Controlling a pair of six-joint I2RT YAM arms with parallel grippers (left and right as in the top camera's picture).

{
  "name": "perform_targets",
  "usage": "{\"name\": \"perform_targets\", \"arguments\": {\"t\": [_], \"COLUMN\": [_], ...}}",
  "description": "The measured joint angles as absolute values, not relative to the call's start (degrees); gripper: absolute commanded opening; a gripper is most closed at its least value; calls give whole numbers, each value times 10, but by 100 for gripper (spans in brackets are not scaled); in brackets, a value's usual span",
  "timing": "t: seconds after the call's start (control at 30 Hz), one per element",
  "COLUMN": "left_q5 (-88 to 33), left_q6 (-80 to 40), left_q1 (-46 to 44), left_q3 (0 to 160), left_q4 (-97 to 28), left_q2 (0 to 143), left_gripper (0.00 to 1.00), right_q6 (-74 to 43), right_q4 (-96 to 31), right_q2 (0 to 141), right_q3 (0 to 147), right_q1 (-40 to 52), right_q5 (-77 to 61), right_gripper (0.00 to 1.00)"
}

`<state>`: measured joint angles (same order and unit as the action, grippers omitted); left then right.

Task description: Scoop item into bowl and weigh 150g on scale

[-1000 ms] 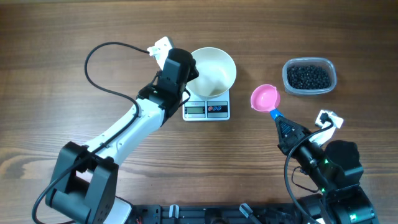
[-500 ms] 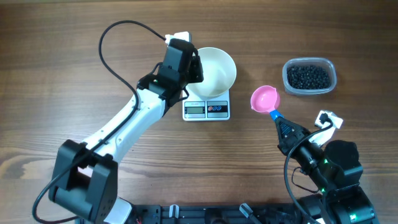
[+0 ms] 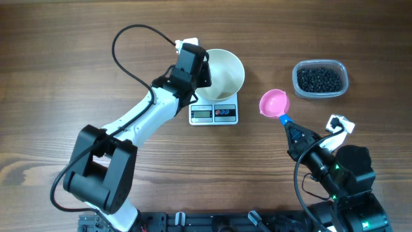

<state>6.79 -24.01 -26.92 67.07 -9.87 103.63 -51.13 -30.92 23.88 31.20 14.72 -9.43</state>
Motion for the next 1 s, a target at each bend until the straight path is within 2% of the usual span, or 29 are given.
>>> {"name": "perform_targets", "arguments": {"t": [0.5,1.0], "left_q5": [148,129], "left_q6": [-236,-236], "left_q1": [-265,-255], "left_q3": [671,672], "left_q4": [-94,-81], "left_q2": [1037,1037], "left_gripper": [4,4], "right_q6": [-511,-511], "right_q4": [-309,-309], "right_q2": [239,239], "right_q3": [312,312], "right_q1": [147,147], "right_q5": [-94,-94], "right_gripper": [5,5]}}
